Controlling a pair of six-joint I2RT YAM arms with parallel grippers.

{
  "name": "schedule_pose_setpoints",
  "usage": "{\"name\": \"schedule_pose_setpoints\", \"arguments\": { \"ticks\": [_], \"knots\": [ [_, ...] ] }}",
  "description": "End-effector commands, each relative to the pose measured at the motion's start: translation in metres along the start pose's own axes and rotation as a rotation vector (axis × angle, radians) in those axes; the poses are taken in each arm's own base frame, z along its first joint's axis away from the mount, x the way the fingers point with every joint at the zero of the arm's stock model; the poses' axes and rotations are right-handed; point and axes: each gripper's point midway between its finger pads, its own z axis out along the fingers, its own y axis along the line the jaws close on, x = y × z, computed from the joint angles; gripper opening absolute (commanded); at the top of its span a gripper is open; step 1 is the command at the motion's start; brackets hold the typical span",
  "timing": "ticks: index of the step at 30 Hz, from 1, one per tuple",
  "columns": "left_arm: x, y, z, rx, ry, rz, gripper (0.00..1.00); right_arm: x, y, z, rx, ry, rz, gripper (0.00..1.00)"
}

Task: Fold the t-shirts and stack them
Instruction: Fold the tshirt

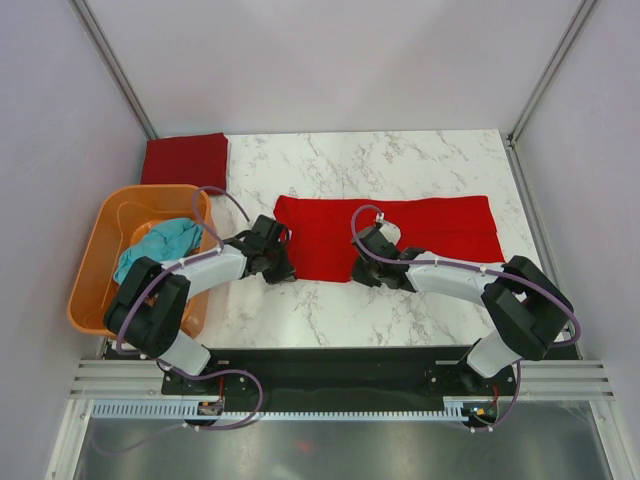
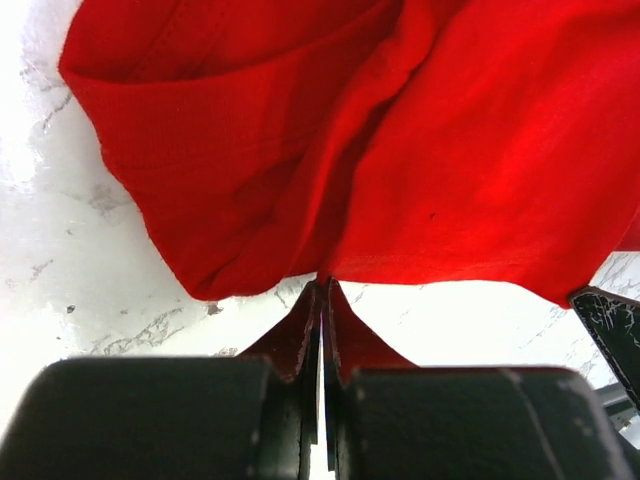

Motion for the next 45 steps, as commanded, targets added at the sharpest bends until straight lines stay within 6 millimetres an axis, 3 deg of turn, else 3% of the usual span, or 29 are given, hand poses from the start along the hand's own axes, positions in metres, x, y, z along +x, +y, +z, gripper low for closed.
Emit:
{"name": "schedule_pose_setpoints", "arguments": {
  "ticks": [1,10,16,24,29,38,45],
  "knots": [
    [-0.015,-0.013,-0.007,0.036,-0.07,-0.001,0.02,0.001,0.002,0.0,-0.014,-0.003,-0.017,0.0],
    [-0.01,-0.036,-0.036,0.14,-0.078,-0.025,0.02,-0.01,0.015,-0.018,-0.063,-0.021,-0.053,0.0],
    [0.008,-0.035,-0.051,0.133,-0.047,-0.03,0.02,-0.01,0.018,-0.024,-0.083,-0.015,-0.059,0.0],
    [0.042,-0.025,-0.05,0.118,0.007,-0.046,0.02,-0.015,0.019,-0.037,-0.103,-0.034,-0.059,0.0],
    [0.043,-0.017,-0.048,0.096,-0.006,-0.045,0.02,-0.014,0.01,-0.04,-0.091,-0.044,-0.077,0.0],
    [0.049,-0.007,-0.031,0.033,0.037,-0.023,0.02,0.004,-0.008,-0.025,-0.054,0.008,-0.126,0.0],
    [0.041,-0.019,-0.04,0.076,0.013,-0.022,0.02,0.002,-0.003,-0.025,-0.068,0.01,-0.141,0.0]
  ]
}}
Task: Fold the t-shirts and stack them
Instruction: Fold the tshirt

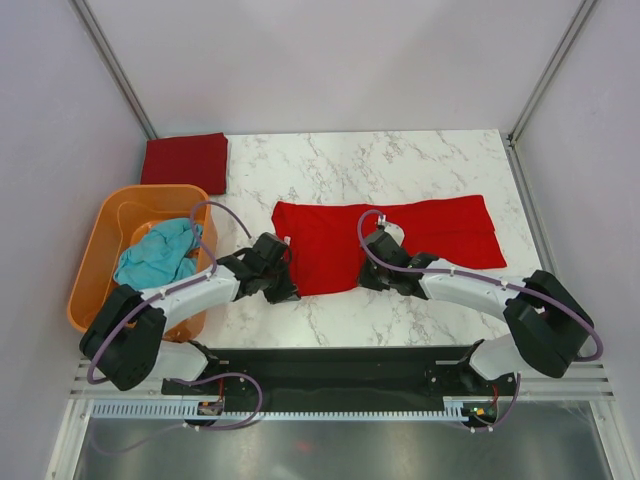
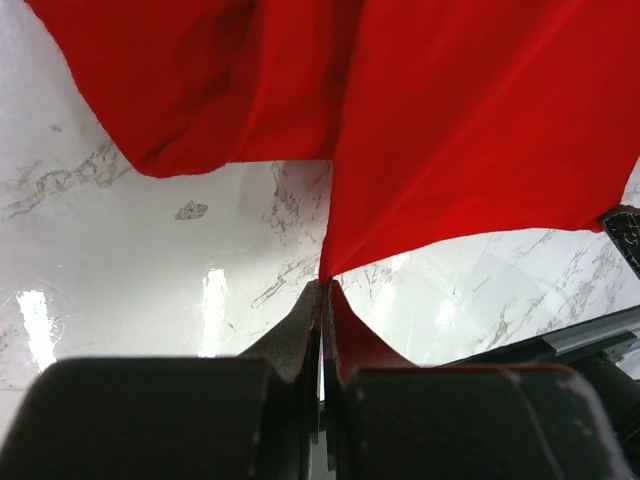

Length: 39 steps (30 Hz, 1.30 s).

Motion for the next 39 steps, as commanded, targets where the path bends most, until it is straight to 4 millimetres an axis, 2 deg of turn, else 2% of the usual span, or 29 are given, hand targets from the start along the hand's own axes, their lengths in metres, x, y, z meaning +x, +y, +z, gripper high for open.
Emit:
{"name": "schedule_pose_setpoints", "arguments": {
  "ticks": [1,5,8,13,17,21,27,30,31,33,36,39],
  "knots": [
    [-0.009,-0.016,-0.008,0.041,-0.03,-0.01,0.02,-0.003,0.008,-0.001,-0.026,-0.006,-0.021,0.0],
    [0.003,-0.01,0.002,0.013,0.033,-0.046,0.02,-0.004,0.008,-0.001,-0.028,-0.005,-0.024,0.0],
    [0.004,-0.009,0.007,-0.003,0.043,-0.055,0.02,-0.005,0.008,-0.004,-0.032,-0.013,-0.044,0.0],
    [-0.009,-0.026,0.0,0.038,0.008,-0.043,0.02,-0.008,0.005,-0.005,-0.034,-0.01,-0.05,0.0],
    [-0.02,-0.04,-0.007,0.072,-0.019,-0.038,0.02,-0.018,0.016,-0.005,-0.07,-0.01,-0.066,0.0],
    [-0.028,-0.045,0.0,0.065,0.005,-0.036,0.02,-0.032,0.014,0.004,-0.082,0.012,-0.035,0.0],
    [-0.052,-0.054,0.004,0.062,-0.01,-0.031,0.02,-0.058,0.022,0.011,-0.116,0.011,-0.029,0.0],
    [-0.071,-0.057,0.003,0.061,-0.033,-0.041,0.02,-0.065,0.022,0.018,-0.126,0.035,-0.007,0.0],
    [-0.083,-0.057,0.0,0.063,-0.054,-0.053,0.02,-0.068,0.022,0.021,-0.124,0.037,-0.004,0.0],
    [-0.091,-0.057,0.002,0.063,-0.053,-0.056,0.02,-0.075,0.02,0.023,-0.122,0.034,0.004,0.0],
    [-0.117,-0.067,0.001,0.087,-0.081,-0.058,0.02,-0.089,0.024,0.027,-0.134,0.027,0.018,0.0],
    [-0.125,-0.07,0.009,0.09,-0.07,-0.047,0.02,-0.095,0.023,0.034,-0.134,0.036,0.029,0.0]
  ]
}}
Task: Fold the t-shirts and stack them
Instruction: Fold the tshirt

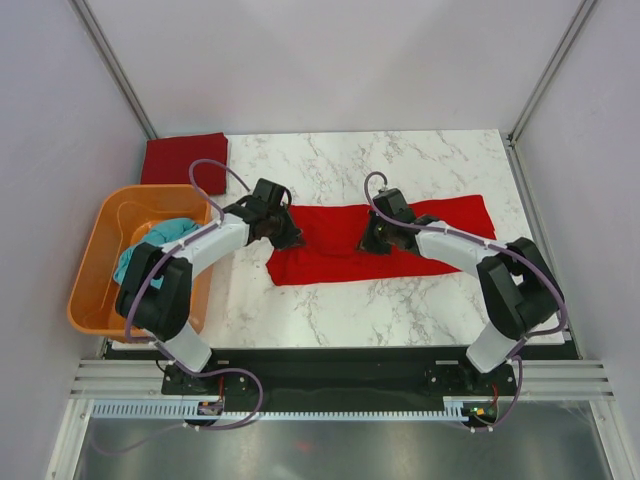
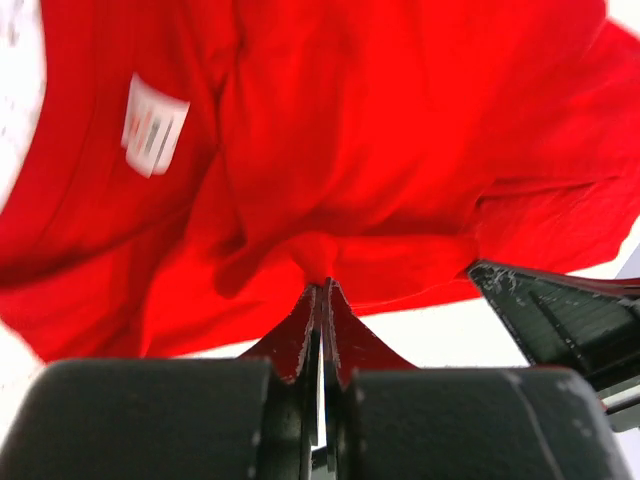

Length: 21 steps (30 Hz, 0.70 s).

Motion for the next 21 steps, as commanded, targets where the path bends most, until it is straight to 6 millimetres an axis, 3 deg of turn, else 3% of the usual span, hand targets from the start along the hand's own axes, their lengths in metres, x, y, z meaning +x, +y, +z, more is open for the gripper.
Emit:
{"name": "schedule_pose_setpoints", "arguments": {
  "ticks": [1,9,16,20,21],
  "knots": [
    [-0.017,-0.017,0.004,0.042,0.008,0.053,0.02,-0.023,0.022,0.002,-0.065,-0.024,-0.012,0.0],
    [-0.044,-0.031,0.023,0.064,0.018,0.059,0.02,-0.046,0.02,0.016,-0.059,-0.021,0.039,0.0],
    [-0.058,-0.018,0.039,0.005,0.006,0.023,0.02,-0.049,0.0,0.024,-0.013,-0.009,0.091,0.0],
    [-0.062,-0.016,0.047,-0.006,0.019,0.019,0.02,-0.051,0.001,0.026,-0.025,-0.003,0.089,0.0],
    [-0.062,-0.017,0.048,-0.007,0.023,0.017,0.02,-0.053,0.005,0.027,-0.038,-0.001,0.083,0.06]
  ]
}}
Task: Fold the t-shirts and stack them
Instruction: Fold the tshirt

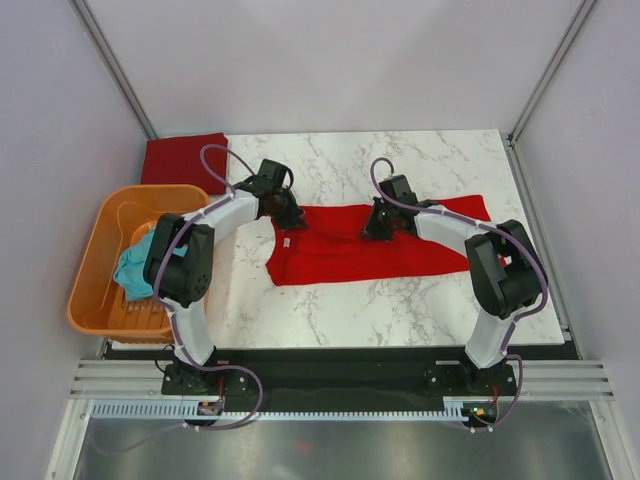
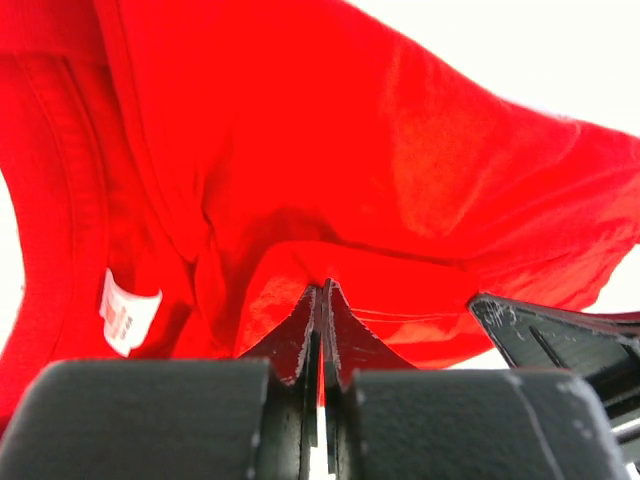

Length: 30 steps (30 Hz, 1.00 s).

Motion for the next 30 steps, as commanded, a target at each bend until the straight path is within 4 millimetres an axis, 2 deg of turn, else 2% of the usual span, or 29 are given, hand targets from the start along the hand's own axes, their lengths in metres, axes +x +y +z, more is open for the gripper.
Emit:
{"name": "schedule_pose_setpoints", "arguments": {
  "ticks": [1,2,3,5,6,8,9,10,11,13,14,17,19,22,26,30],
  "knots": [
    [-0.009,-0.002,0.004,-0.008,-0.002,0.034,0.04,-0.011,0.017,0.0,-0.052,-0.007,-0.012,0.12],
    [-0.01,-0.004,0.003,-0.003,-0.002,0.038,0.09,-0.012,0.018,-0.001,-0.054,-0.009,-0.017,0.19],
    [-0.01,-0.003,0.0,-0.01,-0.001,0.04,0.19,-0.014,0.021,-0.003,-0.06,-0.018,-0.026,0.25],
    [-0.018,-0.004,-0.008,-0.017,-0.037,0.052,0.29,-0.017,0.019,-0.009,-0.051,-0.032,-0.053,0.3],
    [-0.023,-0.009,-0.02,-0.004,-0.065,0.064,0.36,-0.022,0.02,-0.017,-0.044,-0.057,-0.066,0.34],
    [-0.028,-0.008,-0.034,-0.016,-0.112,0.081,0.43,-0.024,0.016,-0.026,-0.022,-0.074,-0.09,0.36],
    [-0.03,-0.014,-0.048,0.002,-0.142,0.092,0.51,-0.026,0.016,-0.034,-0.018,-0.089,-0.1,0.37],
    [-0.03,-0.013,-0.053,-0.003,-0.157,0.1,0.53,-0.024,0.017,-0.037,-0.022,-0.087,-0.113,0.37],
    [-0.025,-0.009,-0.055,-0.01,-0.154,0.106,0.54,-0.021,0.016,-0.04,-0.023,-0.078,-0.143,0.37],
    [-0.013,-0.015,-0.061,0.007,-0.15,0.138,0.53,-0.013,0.014,-0.041,-0.02,-0.049,-0.168,0.37],
    [-0.001,-0.016,-0.058,0.009,-0.126,0.155,0.52,-0.011,0.011,-0.041,-0.01,-0.041,-0.177,0.36],
    [0.02,-0.014,-0.046,-0.004,-0.076,0.171,0.45,-0.01,0.009,-0.041,-0.005,-0.036,-0.208,0.28],
    [0.024,-0.005,-0.034,-0.04,-0.056,0.156,0.4,-0.008,0.012,-0.038,-0.017,-0.024,-0.224,0.21],
    [0.024,-0.001,-0.021,-0.062,-0.039,0.151,0.33,-0.004,0.021,-0.035,-0.039,0.0,-0.243,0.11],
    [0.015,-0.008,-0.006,-0.064,-0.037,0.17,0.28,0.006,0.025,-0.024,-0.029,0.021,-0.267,0.09],
    [0.012,-0.006,0.011,-0.085,-0.023,0.181,0.27,0.013,0.023,-0.009,-0.009,0.048,-0.269,0.08]
  ]
}}
